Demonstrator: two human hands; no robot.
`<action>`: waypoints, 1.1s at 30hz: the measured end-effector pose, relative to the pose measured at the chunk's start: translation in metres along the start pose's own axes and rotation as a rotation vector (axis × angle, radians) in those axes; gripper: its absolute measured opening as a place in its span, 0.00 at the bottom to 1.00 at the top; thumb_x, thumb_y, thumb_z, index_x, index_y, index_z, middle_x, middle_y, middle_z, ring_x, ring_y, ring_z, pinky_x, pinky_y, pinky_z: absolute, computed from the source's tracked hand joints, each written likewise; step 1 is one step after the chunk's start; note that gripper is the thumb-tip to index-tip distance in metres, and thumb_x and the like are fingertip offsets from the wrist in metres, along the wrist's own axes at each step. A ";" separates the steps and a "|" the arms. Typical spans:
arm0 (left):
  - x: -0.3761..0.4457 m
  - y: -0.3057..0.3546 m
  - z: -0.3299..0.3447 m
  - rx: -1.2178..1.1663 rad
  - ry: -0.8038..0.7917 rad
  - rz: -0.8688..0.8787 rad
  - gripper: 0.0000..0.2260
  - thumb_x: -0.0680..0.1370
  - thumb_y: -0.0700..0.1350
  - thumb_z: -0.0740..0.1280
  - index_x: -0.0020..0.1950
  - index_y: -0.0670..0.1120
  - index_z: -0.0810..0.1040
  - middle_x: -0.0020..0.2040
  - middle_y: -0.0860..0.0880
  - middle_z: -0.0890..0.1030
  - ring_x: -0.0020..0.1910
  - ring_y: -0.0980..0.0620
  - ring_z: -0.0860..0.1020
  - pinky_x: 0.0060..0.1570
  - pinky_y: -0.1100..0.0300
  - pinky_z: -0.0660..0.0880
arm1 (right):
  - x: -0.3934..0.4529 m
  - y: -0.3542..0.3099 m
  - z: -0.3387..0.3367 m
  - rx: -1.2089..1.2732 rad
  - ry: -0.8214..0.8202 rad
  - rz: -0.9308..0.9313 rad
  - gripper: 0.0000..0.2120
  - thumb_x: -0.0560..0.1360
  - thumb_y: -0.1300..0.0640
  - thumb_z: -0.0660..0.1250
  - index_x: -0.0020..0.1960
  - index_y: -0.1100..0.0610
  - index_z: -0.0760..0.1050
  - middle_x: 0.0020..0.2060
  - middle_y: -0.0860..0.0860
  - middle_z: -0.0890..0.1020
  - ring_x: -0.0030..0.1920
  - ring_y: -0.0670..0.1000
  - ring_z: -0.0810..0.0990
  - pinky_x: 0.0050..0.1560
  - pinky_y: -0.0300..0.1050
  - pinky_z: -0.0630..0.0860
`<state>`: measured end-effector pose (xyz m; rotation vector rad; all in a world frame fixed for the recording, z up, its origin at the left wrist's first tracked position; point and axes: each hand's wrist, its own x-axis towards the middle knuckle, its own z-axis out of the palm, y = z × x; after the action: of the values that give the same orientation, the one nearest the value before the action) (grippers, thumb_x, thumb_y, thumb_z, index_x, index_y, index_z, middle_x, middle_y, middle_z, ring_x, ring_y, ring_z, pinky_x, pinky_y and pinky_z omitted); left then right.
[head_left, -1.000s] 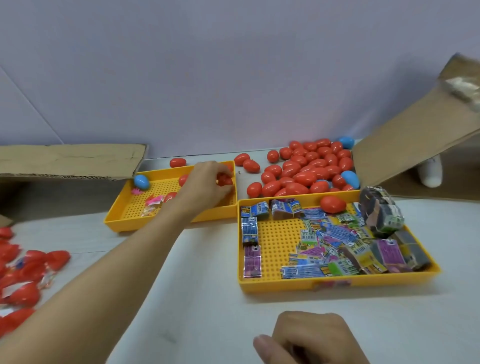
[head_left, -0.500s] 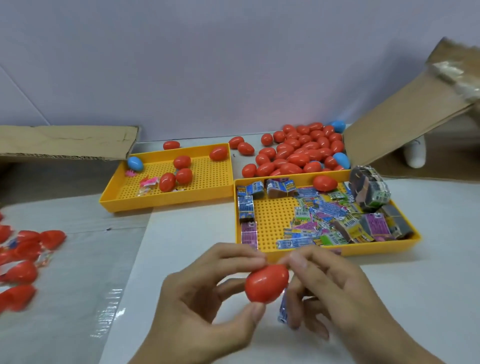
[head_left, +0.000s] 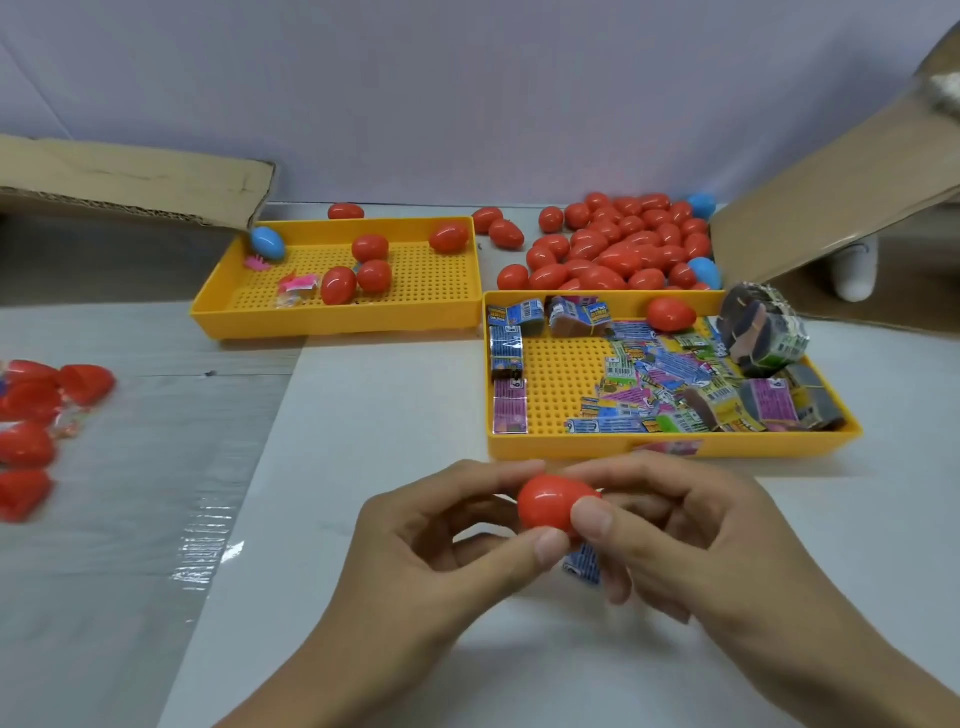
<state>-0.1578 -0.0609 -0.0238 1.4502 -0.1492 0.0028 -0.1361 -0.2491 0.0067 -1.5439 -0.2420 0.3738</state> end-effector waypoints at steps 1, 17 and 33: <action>0.000 0.000 -0.001 0.001 0.000 0.005 0.17 0.66 0.45 0.78 0.54 0.52 0.86 0.49 0.46 0.86 0.47 0.45 0.85 0.45 0.62 0.80 | 0.000 0.001 -0.001 -0.029 0.003 -0.022 0.12 0.66 0.49 0.77 0.49 0.48 0.85 0.32 0.52 0.84 0.27 0.47 0.79 0.26 0.31 0.71; 0.000 -0.005 -0.004 -0.009 -0.049 0.155 0.16 0.71 0.36 0.74 0.58 0.45 0.83 0.57 0.41 0.82 0.59 0.40 0.81 0.57 0.55 0.79 | -0.002 0.010 -0.008 -0.436 0.066 -0.343 0.13 0.68 0.48 0.74 0.52 0.40 0.81 0.47 0.45 0.83 0.40 0.49 0.75 0.29 0.38 0.71; 0.003 0.004 -0.007 0.065 0.059 0.060 0.18 0.67 0.37 0.77 0.55 0.49 0.84 0.51 0.48 0.86 0.50 0.49 0.85 0.46 0.64 0.80 | 0.008 0.004 -0.035 -0.743 0.026 -0.202 0.08 0.75 0.44 0.70 0.53 0.42 0.83 0.41 0.38 0.83 0.38 0.46 0.79 0.32 0.37 0.71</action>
<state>-0.1547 -0.0537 -0.0209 1.5085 -0.1454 0.0995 -0.1155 -0.2786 0.0011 -2.2247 -0.5554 0.0972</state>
